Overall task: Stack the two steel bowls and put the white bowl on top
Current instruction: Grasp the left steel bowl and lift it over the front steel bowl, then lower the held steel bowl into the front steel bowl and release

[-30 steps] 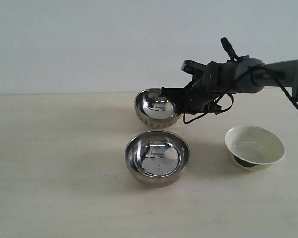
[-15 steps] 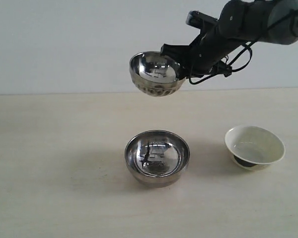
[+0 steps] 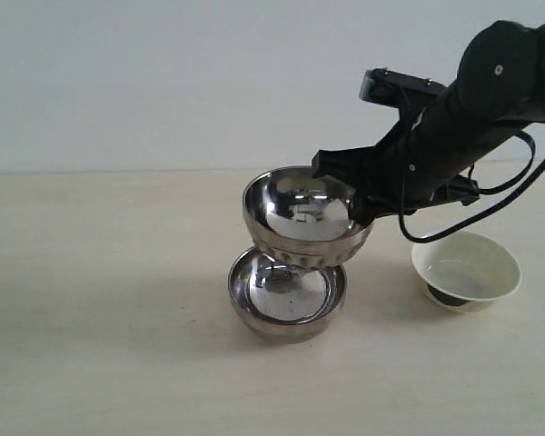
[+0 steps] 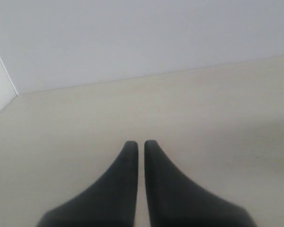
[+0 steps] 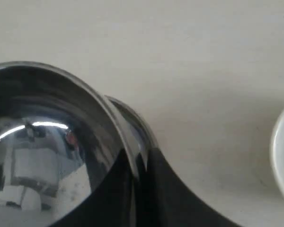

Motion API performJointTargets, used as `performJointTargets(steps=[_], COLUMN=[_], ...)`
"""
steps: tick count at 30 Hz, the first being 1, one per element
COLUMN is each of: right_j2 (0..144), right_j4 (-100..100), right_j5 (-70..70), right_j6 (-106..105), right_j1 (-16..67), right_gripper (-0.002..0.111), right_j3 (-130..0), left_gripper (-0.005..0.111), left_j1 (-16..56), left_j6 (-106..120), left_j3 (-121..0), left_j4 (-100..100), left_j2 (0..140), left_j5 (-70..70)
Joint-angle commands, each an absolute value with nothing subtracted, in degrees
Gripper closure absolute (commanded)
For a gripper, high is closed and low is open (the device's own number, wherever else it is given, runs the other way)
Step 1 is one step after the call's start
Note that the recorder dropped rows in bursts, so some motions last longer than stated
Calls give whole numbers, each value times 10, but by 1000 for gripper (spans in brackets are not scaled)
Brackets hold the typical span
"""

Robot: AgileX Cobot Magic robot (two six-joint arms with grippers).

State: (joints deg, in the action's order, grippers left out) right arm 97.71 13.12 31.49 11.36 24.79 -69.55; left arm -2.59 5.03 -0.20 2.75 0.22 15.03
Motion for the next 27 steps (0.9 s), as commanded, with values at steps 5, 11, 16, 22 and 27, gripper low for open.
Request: performJointTargets(steps=[5, 11, 16, 22, 27], right_j2=[967, 967, 978, 1021, 1042], right_j4=[117, 107, 96, 95, 96], right_j5=[289, 289, 287, 258, 237], right_j6=[126, 128, 128, 129, 129], right_j1=[271, 274, 274, 280, 284], right_gripper=[108, 108, 108, 108, 108], right_j3=[-687, -686, -686, -686, -686], left_gripper=[103, 103, 103, 103, 103], left_j1=[-27, -27, -27, -27, -27], left_j6=[45, 45, 45, 45, 45], left_j3=[0, 0, 0, 0, 0], left_j4=[24, 24, 24, 24, 24], left_j2=[0, 0, 0, 0, 0], left_j5=[146, 146, 146, 146, 146])
